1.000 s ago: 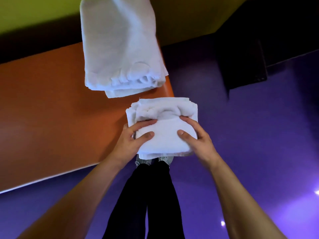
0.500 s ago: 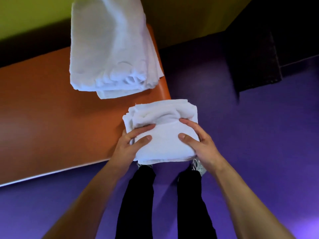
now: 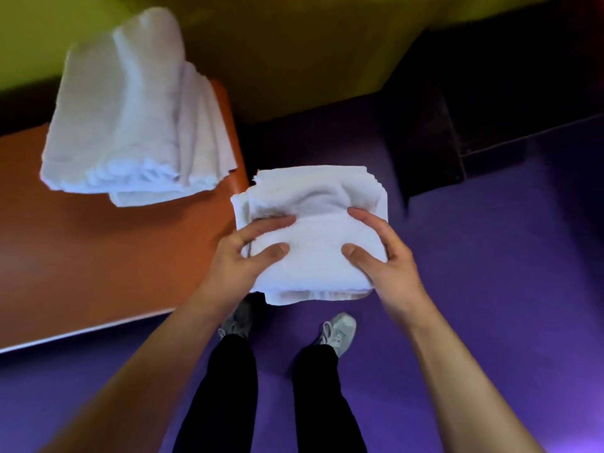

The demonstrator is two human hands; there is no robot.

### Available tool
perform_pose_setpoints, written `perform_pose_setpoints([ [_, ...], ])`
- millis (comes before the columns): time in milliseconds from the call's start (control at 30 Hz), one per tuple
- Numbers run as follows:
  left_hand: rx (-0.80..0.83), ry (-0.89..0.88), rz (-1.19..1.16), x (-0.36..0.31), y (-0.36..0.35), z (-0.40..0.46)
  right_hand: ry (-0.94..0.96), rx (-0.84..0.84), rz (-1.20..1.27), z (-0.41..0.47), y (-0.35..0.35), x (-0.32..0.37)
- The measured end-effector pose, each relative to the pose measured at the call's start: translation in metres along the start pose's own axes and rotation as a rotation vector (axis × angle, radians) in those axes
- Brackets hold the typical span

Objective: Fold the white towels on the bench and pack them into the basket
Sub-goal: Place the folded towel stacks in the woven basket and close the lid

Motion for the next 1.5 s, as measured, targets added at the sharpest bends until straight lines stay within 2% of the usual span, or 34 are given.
perform_pose_setpoints([
  [133,0.053,-0.105,0.091,-0.058,-0.054,0.011,0.069,-0.06,-0.006,-0.01,0.054,0.057],
  [367,0.145,-0.216,0.056,-0.15,-0.14,0.05,0.16,-0.14,-0.009,-0.002,0.14,0.15],
  [700,0.199,-0.272,0.019,-0.24,-0.247,0.184,0.231,-0.214,-0.083,0.108,0.256,0.24],
  [900,0.209,-0.302,0.047,-0.272,-0.315,0.273,0.294,-0.247,-0.089,0.188,0.336,0.258],
  [1200,0.094,-0.239,0.053,-0.262,-0.418,0.381,0.254,-0.127,-0.067,0.318,0.453,0.252],
  [1500,-0.095,-0.14,0.037,-0.177,-0.448,0.47,0.192,0.038,-0.109,0.449,0.492,0.18],
])
Point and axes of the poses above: each hand's wrist, its own z-axis towards the middle knuckle, its own y-axis out of the back of the hand, x = y × z, the point moved 1 cm from there along z, towards the middle knuckle, and after that the axes turned 13 degrees about z, right-handed, at the moved point
